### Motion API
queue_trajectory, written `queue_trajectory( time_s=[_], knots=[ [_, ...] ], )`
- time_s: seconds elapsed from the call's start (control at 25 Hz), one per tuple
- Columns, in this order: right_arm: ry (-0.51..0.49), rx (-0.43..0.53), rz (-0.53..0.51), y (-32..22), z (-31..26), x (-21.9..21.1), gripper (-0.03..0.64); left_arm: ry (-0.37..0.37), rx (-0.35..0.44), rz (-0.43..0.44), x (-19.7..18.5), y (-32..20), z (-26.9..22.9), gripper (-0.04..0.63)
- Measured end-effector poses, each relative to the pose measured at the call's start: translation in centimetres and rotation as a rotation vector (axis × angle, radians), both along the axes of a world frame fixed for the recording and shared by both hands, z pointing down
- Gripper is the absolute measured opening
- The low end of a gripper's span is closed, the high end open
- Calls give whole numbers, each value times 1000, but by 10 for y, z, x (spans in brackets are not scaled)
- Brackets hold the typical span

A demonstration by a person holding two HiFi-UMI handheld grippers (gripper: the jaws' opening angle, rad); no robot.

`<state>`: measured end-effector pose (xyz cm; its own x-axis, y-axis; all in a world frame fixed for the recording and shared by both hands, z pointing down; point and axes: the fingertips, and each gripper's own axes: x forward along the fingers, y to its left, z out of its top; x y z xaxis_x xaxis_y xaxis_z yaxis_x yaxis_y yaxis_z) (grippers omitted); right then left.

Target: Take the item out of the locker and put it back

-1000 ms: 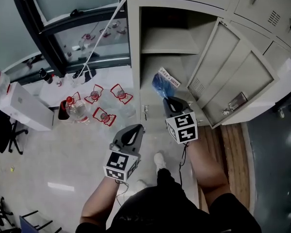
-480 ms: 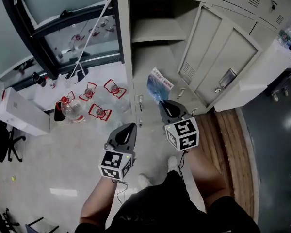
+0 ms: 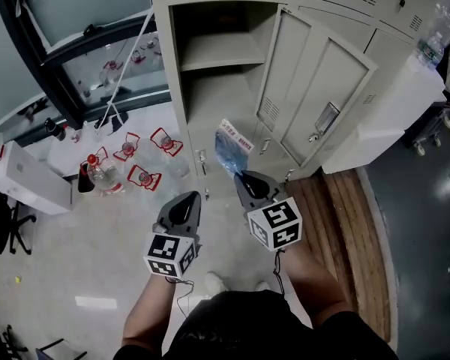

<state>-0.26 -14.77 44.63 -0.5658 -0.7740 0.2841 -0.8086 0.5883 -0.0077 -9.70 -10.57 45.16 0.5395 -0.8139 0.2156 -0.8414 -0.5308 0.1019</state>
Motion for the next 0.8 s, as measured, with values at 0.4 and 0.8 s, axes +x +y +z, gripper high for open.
queue_trajectory(
  time_s=[0.4,0.8],
  knots=[
    [-64,-16,-105,35,0,54,15,-2,-16,-77,68,21,0,3],
    [-82,-34,-169,70,7,105,15,-7,-18,-123,124,54,2,3]
  ],
)
